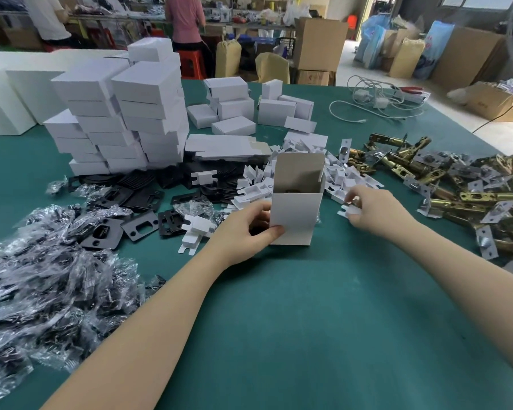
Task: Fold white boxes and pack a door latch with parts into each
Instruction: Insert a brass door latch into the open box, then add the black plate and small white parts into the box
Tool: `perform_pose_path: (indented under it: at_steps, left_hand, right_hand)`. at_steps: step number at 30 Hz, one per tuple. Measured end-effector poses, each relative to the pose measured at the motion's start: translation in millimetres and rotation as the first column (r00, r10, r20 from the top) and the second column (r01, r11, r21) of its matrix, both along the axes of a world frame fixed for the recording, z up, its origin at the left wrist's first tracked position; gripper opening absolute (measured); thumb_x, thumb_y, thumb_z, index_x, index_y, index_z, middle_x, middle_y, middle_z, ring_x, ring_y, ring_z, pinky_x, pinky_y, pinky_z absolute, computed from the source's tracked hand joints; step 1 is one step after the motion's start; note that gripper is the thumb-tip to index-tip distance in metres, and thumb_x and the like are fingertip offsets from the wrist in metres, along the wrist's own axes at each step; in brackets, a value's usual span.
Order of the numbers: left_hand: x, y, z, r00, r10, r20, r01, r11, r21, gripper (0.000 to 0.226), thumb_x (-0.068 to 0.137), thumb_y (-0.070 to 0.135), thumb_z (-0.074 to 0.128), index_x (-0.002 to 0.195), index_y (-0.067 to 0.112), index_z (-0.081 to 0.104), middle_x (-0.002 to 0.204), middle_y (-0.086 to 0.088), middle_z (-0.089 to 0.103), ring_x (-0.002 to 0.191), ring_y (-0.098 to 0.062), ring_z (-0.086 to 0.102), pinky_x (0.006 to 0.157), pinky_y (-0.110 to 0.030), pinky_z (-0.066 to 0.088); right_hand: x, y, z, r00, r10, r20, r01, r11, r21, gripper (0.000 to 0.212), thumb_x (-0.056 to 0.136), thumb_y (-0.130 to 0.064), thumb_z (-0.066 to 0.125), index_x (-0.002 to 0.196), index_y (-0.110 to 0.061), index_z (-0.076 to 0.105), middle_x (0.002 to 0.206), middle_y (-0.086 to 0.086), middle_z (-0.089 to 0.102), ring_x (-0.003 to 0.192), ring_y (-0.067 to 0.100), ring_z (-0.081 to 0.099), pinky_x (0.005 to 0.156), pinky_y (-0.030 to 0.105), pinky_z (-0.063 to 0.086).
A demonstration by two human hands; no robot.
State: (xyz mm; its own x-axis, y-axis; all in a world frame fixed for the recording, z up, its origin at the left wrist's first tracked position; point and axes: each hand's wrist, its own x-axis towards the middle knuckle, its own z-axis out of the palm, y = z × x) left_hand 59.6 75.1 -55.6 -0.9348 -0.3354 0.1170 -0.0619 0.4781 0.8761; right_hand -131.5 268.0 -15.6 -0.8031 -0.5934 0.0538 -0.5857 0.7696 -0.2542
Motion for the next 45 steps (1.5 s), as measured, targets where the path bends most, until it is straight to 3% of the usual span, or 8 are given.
perform_pose_path:
  at_steps: [2, 7, 15, 25, 33, 39, 42, 45]
  left_hand:
    - [0.6, 0.0, -0.1, 1.000, -0.006, 0.000, 0.006, 1.000, -0.001, 0.036, 0.080, 0.046, 0.064, 0.115, 0.052, 0.055, 0.110, 0.015, 0.069, 0.102, -0.001, 0.066, 0.097, -0.041, 0.052]
    - [0.5, 0.0, 0.8, 1.000, -0.010, -0.002, 0.010, 1.000, 0.002, 0.037, 0.080, 0.044, 0.063, 0.116, 0.050, 0.056, 0.109, 0.013, 0.069, 0.101, -0.004, 0.067, 0.095, -0.042, 0.052]
    - [0.6, 0.3, 1.3, 1.000, -0.021, -0.002, 0.021, 1.000, 0.016, 0.036, 0.077, 0.050, 0.062, 0.112, 0.054, 0.055, 0.108, 0.013, 0.070, 0.102, -0.007, 0.067, 0.095, -0.044, 0.052]
    - [-0.9, -1.8, -2.9, 1.000, -0.023, -0.014, 0.023, 1.000, 0.009, 0.038, 0.076, 0.052, 0.062, 0.113, 0.051, 0.056, 0.107, 0.012, 0.070, 0.101, -0.006, 0.067, 0.095, -0.043, 0.052]
    - [3.3, 5.9, -0.2, 0.996, 0.001, -0.090, -0.015, 0.988, -0.154, 0.047, 0.084, 0.056, 0.052, 0.129, 0.042, 0.048, 0.110, 0.023, 0.063, 0.098, 0.005, 0.062, 0.090, -0.033, 0.051]
    - [6.4, -7.1, 46.8, 0.810, 0.390, -0.438, -0.406, 0.912, 0.063, 0.023, 0.096, 0.033, 0.049, 0.117, 0.029, 0.057, 0.093, 0.016, 0.061, 0.079, 0.008, 0.057, 0.070, -0.010, 0.046]
    - [12.1, -59.8, 86.2, 0.856, 0.478, -0.198, -0.506, 0.853, -0.129, 0.018, 0.095, 0.024, 0.052, 0.104, 0.036, 0.061, 0.092, 0.016, 0.062, 0.072, 0.006, 0.054, 0.069, -0.016, 0.043]
    - [18.9, -111.4, 101.7, 0.797, 0.494, 0.348, -0.173, 0.739, -0.651, 0.031, 0.091, 0.013, 0.058, 0.119, 0.023, 0.066, 0.125, 0.002, 0.065, 0.109, -0.016, 0.060, 0.097, -0.027, 0.044]
  right_hand:
    - [5.7, 0.1, 8.4, 1.000, -0.020, -0.010, 0.016, 0.948, -0.319, 0.034, 0.090, -0.013, 0.057, 0.124, -0.015, 0.056, 0.094, 0.010, 0.066, 0.079, 0.024, 0.060, 0.068, 0.029, 0.047]
    - [48.6, -8.1, 57.6, 0.957, 0.198, -0.214, -0.277, 0.388, -0.879, 0.031, 0.092, -0.009, 0.063, 0.112, -0.029, 0.051, 0.094, -0.006, 0.059, 0.083, 0.011, 0.066, 0.074, 0.020, 0.053]
    - [68.6, -12.6, 65.6, 0.825, 0.395, -0.404, -0.536, 0.773, -0.340, 0.031, 0.085, -0.012, 0.070, 0.115, -0.016, 0.063, 0.098, -0.007, 0.065, 0.089, 0.018, 0.059, 0.079, 0.039, 0.048]
    - [76.1, -14.4, 36.1, 0.837, 0.306, -0.453, -0.483, 0.801, -0.352, 0.020, 0.089, -0.013, 0.064, 0.109, -0.013, 0.068, 0.117, 0.008, 0.057, 0.102, 0.027, 0.055, 0.088, 0.036, 0.043]
    - [92.2, -33.7, -17.6, 0.979, 0.195, 0.052, -0.066, 0.557, -0.828, 0.064, 0.087, -0.021, 0.071, 0.134, -0.040, 0.032, 0.120, -0.014, 0.047, 0.097, 0.006, 0.054, 0.077, 0.013, 0.041]
    - [88.6, -30.3, -54.0, 0.924, 0.276, 0.266, -0.003, 0.698, -0.716, 0.056, 0.086, -0.017, 0.069, 0.129, -0.039, 0.041, 0.099, -0.024, 0.062, 0.079, -0.009, 0.059, 0.066, 0.003, 0.040]
    - [87.2, -30.0, -54.8, 0.930, 0.257, 0.264, 0.003, 0.712, -0.702, 0.056, 0.085, -0.021, 0.068, 0.130, -0.041, 0.041, 0.095, -0.028, 0.063, 0.077, -0.008, 0.059, 0.064, 0.003, 0.040]
    - [86.2, -31.5, -54.6, 0.929, 0.249, 0.275, 0.013, 0.718, -0.696, 0.052, 0.086, -0.025, 0.068, 0.129, -0.039, 0.042, 0.093, -0.034, 0.062, 0.080, -0.007, 0.059, 0.065, 0.004, 0.040]
